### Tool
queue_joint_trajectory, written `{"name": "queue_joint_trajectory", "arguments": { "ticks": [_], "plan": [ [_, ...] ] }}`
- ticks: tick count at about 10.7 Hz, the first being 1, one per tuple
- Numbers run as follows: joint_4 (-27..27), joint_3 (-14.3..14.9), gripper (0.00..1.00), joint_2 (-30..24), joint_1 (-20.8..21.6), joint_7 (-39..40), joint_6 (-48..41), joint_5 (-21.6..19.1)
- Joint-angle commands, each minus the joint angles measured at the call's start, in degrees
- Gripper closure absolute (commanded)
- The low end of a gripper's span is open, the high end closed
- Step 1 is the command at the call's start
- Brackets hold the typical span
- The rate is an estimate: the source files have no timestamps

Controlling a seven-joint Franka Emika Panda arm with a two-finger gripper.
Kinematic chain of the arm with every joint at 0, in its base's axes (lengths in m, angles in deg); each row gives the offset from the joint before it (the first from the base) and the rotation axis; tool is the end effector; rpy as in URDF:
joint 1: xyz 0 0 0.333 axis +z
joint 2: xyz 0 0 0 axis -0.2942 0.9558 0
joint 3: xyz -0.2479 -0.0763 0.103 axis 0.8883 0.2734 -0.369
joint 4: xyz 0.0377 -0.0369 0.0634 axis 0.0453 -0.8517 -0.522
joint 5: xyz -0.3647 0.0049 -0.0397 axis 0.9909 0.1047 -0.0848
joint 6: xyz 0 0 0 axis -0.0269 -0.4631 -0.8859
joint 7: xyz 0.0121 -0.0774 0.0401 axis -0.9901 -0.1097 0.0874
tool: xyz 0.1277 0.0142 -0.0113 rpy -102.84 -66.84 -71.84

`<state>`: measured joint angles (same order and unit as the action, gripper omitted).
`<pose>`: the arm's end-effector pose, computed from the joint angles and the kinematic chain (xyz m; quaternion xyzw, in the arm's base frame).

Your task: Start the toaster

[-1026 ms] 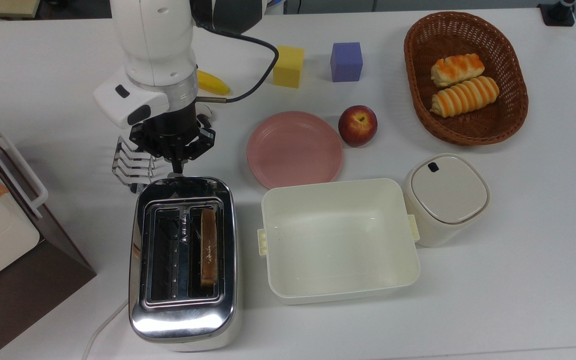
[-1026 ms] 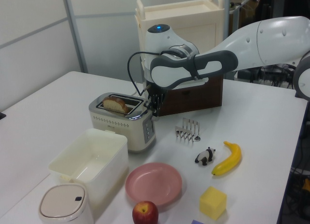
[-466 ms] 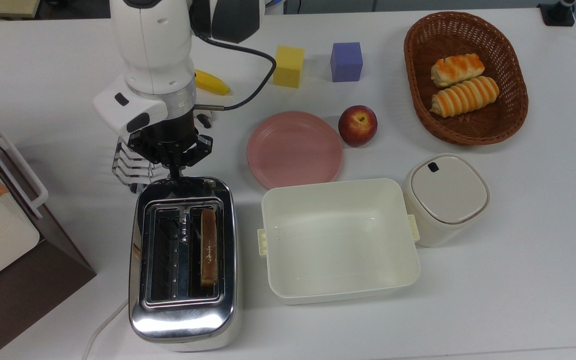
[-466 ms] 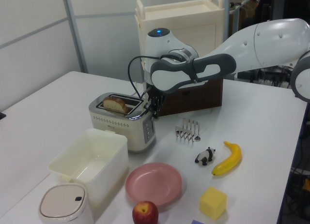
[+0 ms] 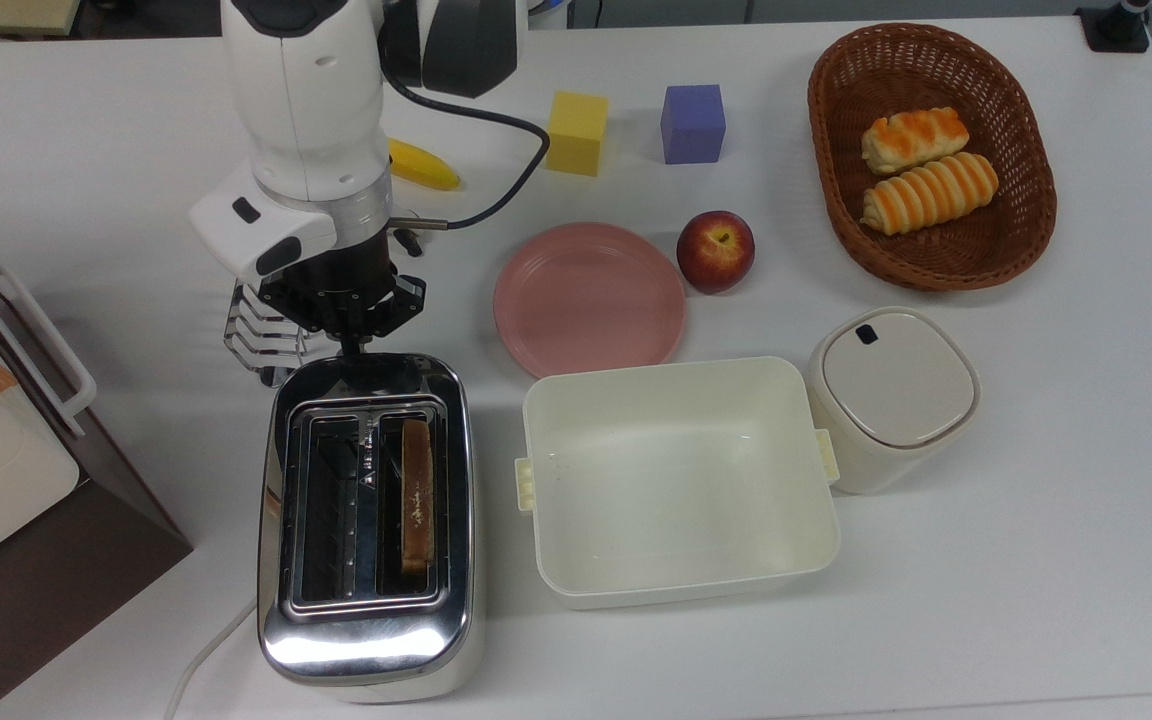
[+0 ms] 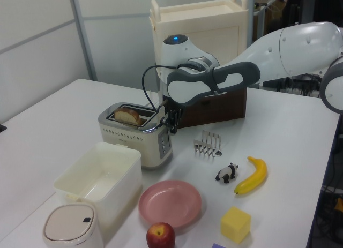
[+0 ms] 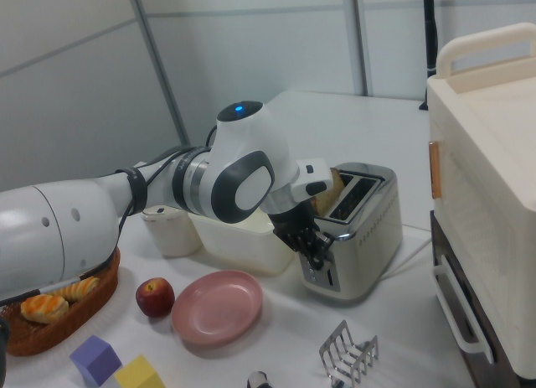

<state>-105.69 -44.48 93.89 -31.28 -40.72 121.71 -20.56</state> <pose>0.6633 -0.0726 0.3887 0.9947 -0.0099 0.0903 0.0480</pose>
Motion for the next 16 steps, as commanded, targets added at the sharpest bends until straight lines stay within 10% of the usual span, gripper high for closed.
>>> {"name": "queue_joint_trajectory", "arguments": {
  "ticks": [1, 16],
  "plan": [
    [-1.3, 0.2, 1.0, 0.4, -0.6, 0.5, 1.8, 0.9],
    [-3.3, 0.3, 1.0, 3.5, -1.1, 2.6, 5.5, 2.8]
  ]
}}
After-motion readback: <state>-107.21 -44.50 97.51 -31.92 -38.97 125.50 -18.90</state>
